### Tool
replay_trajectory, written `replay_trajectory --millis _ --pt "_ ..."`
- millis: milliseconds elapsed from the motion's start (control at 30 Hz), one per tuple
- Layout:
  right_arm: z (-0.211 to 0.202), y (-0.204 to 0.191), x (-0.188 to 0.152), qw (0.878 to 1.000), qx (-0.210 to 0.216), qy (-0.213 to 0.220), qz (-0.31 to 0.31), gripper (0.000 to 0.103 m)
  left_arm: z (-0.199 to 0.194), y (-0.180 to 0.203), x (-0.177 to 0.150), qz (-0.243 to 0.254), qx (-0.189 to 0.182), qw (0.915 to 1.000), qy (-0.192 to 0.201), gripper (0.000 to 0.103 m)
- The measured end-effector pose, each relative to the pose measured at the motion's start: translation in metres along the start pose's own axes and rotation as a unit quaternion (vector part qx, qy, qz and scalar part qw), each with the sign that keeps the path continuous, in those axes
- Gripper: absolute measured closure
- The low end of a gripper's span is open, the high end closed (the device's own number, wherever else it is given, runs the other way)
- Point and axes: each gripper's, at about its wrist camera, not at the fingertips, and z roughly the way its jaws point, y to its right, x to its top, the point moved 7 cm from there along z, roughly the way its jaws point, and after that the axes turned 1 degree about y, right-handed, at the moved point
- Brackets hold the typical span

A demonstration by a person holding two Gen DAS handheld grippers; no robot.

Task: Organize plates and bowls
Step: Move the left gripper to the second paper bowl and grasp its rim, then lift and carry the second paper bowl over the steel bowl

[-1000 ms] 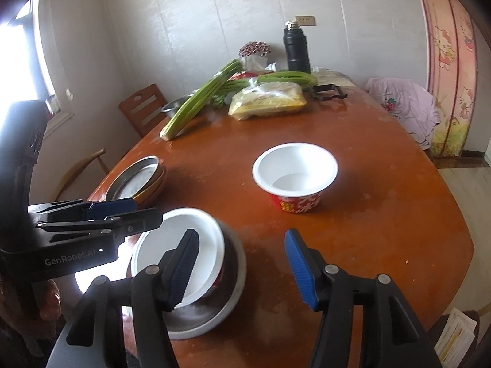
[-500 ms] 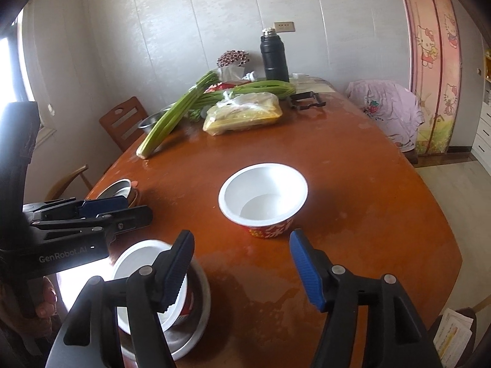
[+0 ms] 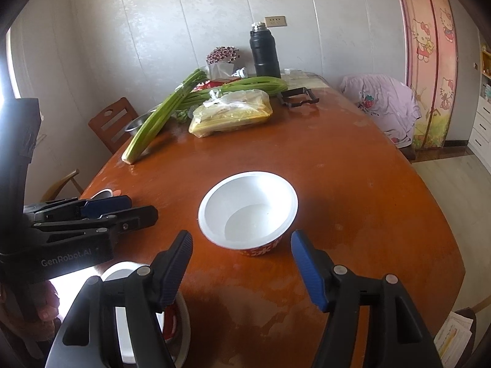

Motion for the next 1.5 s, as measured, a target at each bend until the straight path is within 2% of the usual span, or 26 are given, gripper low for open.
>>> replay_trajectory --millis 500,800,1033,1233,1333,1400,1500 --pt "0.033 0.029 0.013 1.0 -0.014 -0.021 0.015 0.037 0.042 0.013 0.028 0.009 -0.014 0.9993 -0.035 0.054" --pt "0.062 0.041 0.005 0.998 -0.021 -0.059 0.018 0.037 0.076 0.024 0.028 0.01 -0.023 0.9972 -0.07 0.054" --pt "0.074 0.037 -0.001 0.997 -0.006 -0.075 0.015 0.037 0.089 0.024 0.03 0.011 -0.014 0.9965 -0.082 0.054" --pt "0.078 0.026 -0.001 0.997 0.011 -0.077 0.002 0.038 0.1 0.028 0.026 0.006 -0.027 0.9947 -0.099 0.054" --pt "0.08 0.021 -0.002 0.997 0.019 -0.078 0.0 0.039 0.103 0.032 0.022 0.007 -0.038 0.9935 -0.107 0.06" --pt "0.08 0.019 -0.002 0.997 0.02 -0.079 -0.002 0.039 0.105 0.034 0.02 0.005 -0.045 0.9925 -0.114 0.068" --pt "0.08 0.014 -0.003 0.997 0.019 -0.08 -0.006 0.041 0.105 0.034 0.019 0.002 -0.051 0.9919 -0.116 0.072"
